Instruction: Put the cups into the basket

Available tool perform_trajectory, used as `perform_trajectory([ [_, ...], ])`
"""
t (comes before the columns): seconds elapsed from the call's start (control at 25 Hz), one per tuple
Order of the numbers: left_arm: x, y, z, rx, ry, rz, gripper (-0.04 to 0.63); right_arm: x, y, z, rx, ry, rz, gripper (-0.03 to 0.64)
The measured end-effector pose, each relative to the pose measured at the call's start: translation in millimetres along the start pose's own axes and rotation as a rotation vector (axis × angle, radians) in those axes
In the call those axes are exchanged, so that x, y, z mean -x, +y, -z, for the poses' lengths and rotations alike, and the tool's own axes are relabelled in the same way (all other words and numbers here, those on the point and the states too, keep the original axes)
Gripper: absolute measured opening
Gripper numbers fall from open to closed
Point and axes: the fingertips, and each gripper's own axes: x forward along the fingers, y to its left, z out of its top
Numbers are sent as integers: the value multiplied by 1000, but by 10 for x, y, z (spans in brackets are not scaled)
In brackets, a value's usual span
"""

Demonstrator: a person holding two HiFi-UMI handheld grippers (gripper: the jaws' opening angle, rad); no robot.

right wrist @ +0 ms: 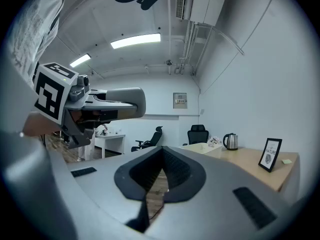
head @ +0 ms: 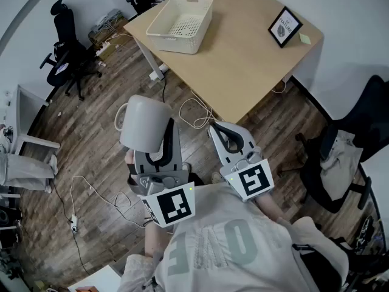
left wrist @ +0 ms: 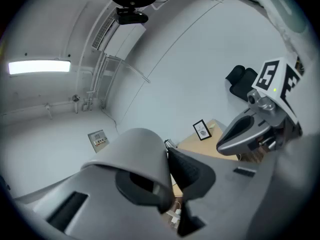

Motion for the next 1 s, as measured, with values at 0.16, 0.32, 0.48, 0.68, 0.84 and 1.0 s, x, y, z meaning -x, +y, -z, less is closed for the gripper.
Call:
perform_trajectory([
  [0.16, -5, 46, 31, 30, -35, -18, 66, -14, -9, -24, 10, -4, 15, -2],
  [0.32, -17, 99, 26, 13, -31, -26, 66, -22, -56, 20, -2, 8, 37, -2],
  [0.48, -78, 144, 149, 10, -14, -13, 66, -162, -103, 52, -18, 8, 47, -2],
  [0.68, -158, 360, 421, 20, -2, -4, 66, -421, -73, 68, -6, -9, 75, -2],
  [0.84, -260, 598, 710, 57, -35, -6, 66, -768, 58, 123, 7, 5, 80, -2],
  [1.0, -348, 844, 1110, 85, -23, 36, 66, -1165, 311, 173, 21, 47, 81, -2],
])
